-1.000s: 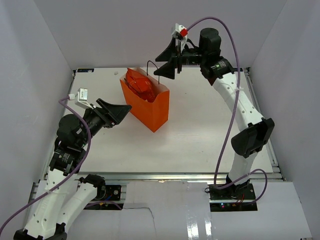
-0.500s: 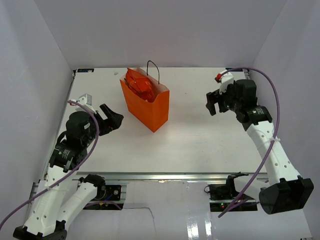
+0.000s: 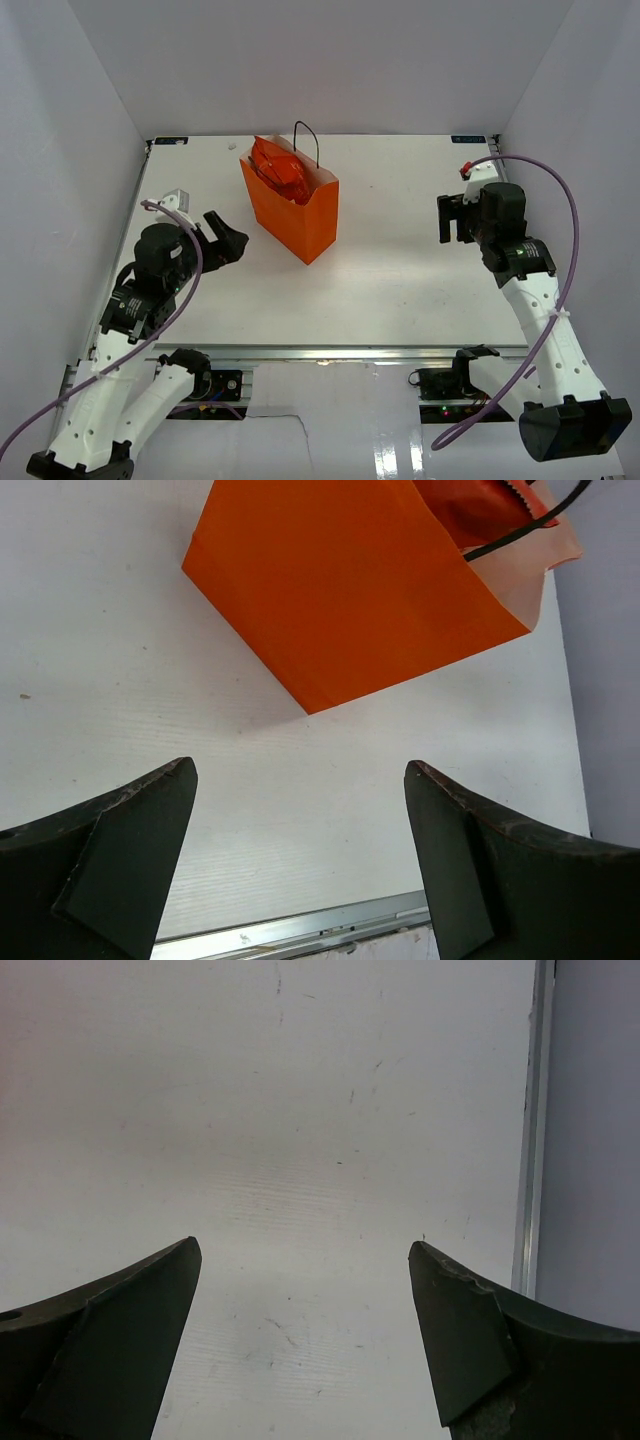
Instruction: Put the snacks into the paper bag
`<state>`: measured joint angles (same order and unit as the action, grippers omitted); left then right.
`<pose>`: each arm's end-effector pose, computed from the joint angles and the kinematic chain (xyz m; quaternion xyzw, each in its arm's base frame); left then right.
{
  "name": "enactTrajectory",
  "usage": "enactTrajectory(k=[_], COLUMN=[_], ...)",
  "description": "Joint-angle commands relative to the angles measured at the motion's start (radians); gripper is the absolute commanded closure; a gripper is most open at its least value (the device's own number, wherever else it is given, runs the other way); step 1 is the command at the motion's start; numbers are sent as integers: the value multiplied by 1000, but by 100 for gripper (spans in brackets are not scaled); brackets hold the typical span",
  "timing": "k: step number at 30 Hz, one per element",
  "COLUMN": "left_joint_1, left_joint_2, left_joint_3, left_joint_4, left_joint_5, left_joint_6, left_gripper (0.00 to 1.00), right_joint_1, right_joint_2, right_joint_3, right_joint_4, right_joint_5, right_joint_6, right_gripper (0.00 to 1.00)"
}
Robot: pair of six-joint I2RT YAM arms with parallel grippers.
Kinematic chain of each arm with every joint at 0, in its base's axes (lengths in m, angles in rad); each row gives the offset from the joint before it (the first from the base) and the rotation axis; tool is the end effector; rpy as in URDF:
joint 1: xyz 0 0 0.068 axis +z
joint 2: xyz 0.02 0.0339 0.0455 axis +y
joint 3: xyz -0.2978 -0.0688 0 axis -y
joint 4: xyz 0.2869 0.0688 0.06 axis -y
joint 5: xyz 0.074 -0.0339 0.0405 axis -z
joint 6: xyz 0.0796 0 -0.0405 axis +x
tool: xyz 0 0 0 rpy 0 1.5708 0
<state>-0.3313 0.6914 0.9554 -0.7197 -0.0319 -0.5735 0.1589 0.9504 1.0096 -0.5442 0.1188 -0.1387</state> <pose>0.1803 -0.0593 0.3686 -0.1109 0.8412 -0.2191 0.4817 0.2633 0.0326 0.3613 -0.0964 0.8498 -0.0456 0.5162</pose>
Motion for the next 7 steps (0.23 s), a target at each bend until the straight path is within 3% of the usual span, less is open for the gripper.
enactTrajectory(k=[1,7], left_joint_1=[-3,-2], left_joint_2=[-49,-76], left_joint_3=[-3,-1], left_joint_4=[-1,-32], left_joint_5=[30,82], left_joint_6=[-9,-34], left_gripper=[4,4], right_joint_1=[-2,-2], right_joint_2=[-12,-19], right_joint_3=[23,-14], right_joint_4=[52,75], right_joint_5=[67,27], right_joint_6=[40,31], right_gripper=[10,10])
